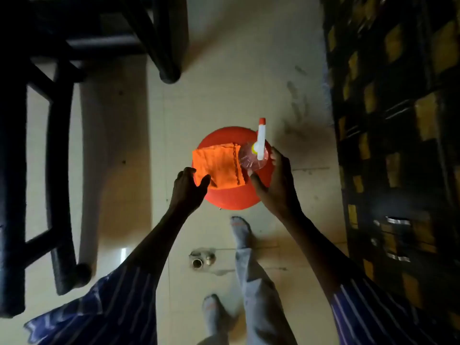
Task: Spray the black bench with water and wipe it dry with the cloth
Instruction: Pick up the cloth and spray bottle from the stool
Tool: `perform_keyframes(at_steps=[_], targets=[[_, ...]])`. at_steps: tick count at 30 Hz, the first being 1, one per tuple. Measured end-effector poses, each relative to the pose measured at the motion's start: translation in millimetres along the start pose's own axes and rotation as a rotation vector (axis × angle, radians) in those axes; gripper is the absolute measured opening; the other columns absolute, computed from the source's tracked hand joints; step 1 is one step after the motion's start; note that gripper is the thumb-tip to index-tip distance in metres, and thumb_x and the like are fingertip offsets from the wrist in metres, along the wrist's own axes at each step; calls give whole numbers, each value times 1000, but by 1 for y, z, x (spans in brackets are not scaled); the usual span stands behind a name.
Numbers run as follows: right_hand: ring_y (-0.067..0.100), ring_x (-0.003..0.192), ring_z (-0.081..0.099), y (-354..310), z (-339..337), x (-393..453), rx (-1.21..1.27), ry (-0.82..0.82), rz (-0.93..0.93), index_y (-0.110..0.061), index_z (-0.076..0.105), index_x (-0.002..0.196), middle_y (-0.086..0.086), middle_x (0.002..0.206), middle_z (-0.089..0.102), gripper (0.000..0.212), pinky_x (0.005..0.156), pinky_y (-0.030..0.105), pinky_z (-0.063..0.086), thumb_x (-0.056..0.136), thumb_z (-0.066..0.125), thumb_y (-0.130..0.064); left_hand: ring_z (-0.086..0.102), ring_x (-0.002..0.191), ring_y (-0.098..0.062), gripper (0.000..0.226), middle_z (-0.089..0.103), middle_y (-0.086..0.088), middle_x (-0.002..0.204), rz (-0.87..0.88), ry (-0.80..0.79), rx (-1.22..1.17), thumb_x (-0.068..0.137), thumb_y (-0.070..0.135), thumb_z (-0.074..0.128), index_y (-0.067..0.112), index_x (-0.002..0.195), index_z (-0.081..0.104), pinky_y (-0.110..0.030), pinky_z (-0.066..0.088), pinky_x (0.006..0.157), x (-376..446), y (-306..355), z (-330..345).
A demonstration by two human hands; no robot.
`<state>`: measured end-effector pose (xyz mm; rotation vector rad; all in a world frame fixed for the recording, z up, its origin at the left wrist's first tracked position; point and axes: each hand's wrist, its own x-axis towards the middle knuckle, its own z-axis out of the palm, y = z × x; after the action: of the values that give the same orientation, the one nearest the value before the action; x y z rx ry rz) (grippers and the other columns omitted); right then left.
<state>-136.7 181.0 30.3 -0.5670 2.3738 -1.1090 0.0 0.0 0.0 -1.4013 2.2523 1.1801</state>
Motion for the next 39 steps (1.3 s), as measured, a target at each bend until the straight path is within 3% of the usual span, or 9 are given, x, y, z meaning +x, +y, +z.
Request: perform_keyframes(at_steps=[7, 11, 18, 21, 25, 27, 30, 35, 39], targets=[[23, 152, 41, 28, 32, 55, 101, 90, -12, -11, 21, 165, 9, 166, 36, 90, 117, 26, 38, 97, 70, -42, 49, 141, -41, 86, 46, -26, 155, -259, 92, -210, 97, 42, 71, -2, 158, 28, -51, 44, 116, 65, -8, 39], [16, 141, 50, 31, 36, 70, 66, 111, -133, -1, 33, 159, 16, 156, 49, 70, 116, 19, 43, 103, 65, -28, 55, 134, -40, 84, 55, -24, 146, -319, 171, -256, 90, 35, 80, 0, 152, 36, -48, 45, 113, 87, -7, 46], [-24, 134, 38, 23, 43, 77, 91, 142, -184, -23, 30, 149, -6, 141, 47, 52, 114, 5, 32, 106, 58, -17, 64, 91, -31, 26, 72, -21, 97, -328, 81, -410, 94, 20, 71, -5, 104, 71, -43, 51, 80, 95, -8, 47], [-16, 133, 43, 10, 41, 75, 77, 105, -132, -20, 33, 153, -8, 141, 47, 53, 115, 12, 33, 107, 58, -16, 57, 86, -24, 20, 63, -15, 93, -288, -38, -752, 97, 18, 69, 0, 105, 67, -37, 47, 74, 78, -4, 32], [24, 143, 51, -29, 42, 69, 46, -5, -113, 2, 41, 153, 10, 152, 53, 53, 122, 39, 41, 106, 60, -12, 64, 81, -15, 17, 68, 0, 90, -215, -50, -996, 97, 27, 69, 14, 105, 62, -27, 54, 66, 47, -12, -10], [32, 144, 52, -58, 48, 67, 13, -79, -119, 6, 40, 154, 21, 151, 55, 56, 122, 30, 40, 105, 60, -13, 72, 92, -18, 14, 75, -2, 101, -216, -26, -1092, 104, 21, 64, 14, 115, 63, -30, 61, 74, 35, -23, -41], [18, 139, 50, -117, 66, 60, 20, -174, -179, 0, 43, 154, 12, 150, 57, 54, 109, 1, 31, 105, 61, -14, 75, 101, -18, 19, 77, 1, 110, -197, 48, -1164, 105, 21, 60, 16, 124, 63, -33, 64, 81, 18, -49, -97], [5, 134, 50, -219, 133, 54, 59, -300, -348, -6, 47, 149, 2, 145, 57, 47, 111, 2, 32, 106, 59, -21, 76, 90, -14, 21, 80, 8, 95, -176, 207, -1228, 106, 16, 57, 15, 127, 62, -24, 61, 67, -1, -105, -200], [-23, 128, 44, -299, 206, 49, 39, -398, -395, -19, 43, 153, -17, 142, 52, 51, 110, 3, 35, 106, 59, -31, 69, 107, -28, 28, 74, -7, 116, -219, 336, -1273, 105, 18, 59, 11, 132, 61, -38, 61, 82, -5, -161, -283]])
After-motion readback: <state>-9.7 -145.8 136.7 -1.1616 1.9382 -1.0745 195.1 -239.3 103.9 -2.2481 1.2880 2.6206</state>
